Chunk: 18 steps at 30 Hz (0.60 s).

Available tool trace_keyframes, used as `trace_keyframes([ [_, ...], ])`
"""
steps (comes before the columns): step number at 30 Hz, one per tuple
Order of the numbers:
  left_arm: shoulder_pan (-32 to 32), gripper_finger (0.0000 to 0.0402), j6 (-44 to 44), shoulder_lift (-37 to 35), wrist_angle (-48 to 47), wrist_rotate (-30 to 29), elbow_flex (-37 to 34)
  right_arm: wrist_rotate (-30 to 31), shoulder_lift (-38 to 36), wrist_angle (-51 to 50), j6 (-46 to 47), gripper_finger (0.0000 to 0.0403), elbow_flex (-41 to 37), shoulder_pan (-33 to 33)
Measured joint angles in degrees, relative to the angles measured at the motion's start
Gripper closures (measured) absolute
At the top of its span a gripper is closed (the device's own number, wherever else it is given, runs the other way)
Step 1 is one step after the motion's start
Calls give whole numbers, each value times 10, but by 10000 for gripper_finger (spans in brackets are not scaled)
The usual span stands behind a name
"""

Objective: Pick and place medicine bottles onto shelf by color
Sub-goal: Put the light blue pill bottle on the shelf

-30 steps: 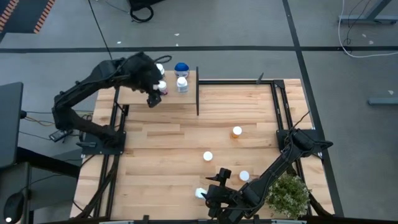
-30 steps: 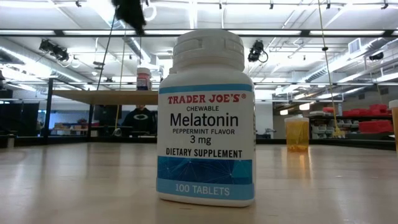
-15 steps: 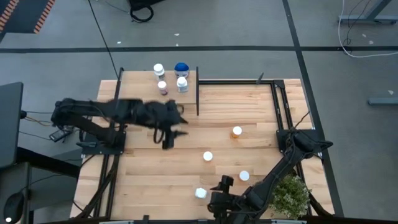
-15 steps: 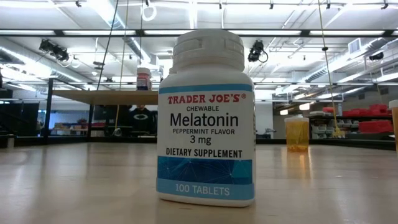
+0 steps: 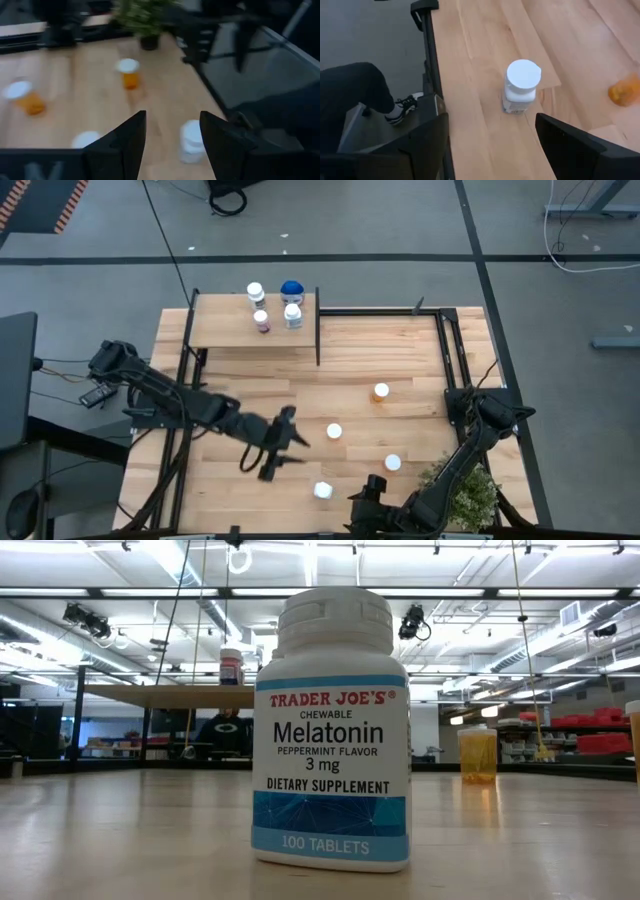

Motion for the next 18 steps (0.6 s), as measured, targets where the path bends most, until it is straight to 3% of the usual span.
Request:
trace_keyframes([
  [8, -57, 196, -4, 83, 73, -1, 0, 33, 0, -4, -20, 97, 0, -15],
  [18, -62, 168, 6, 188, 154, -14, 13, 32, 0, -5, -42, 97, 0, -21],
])
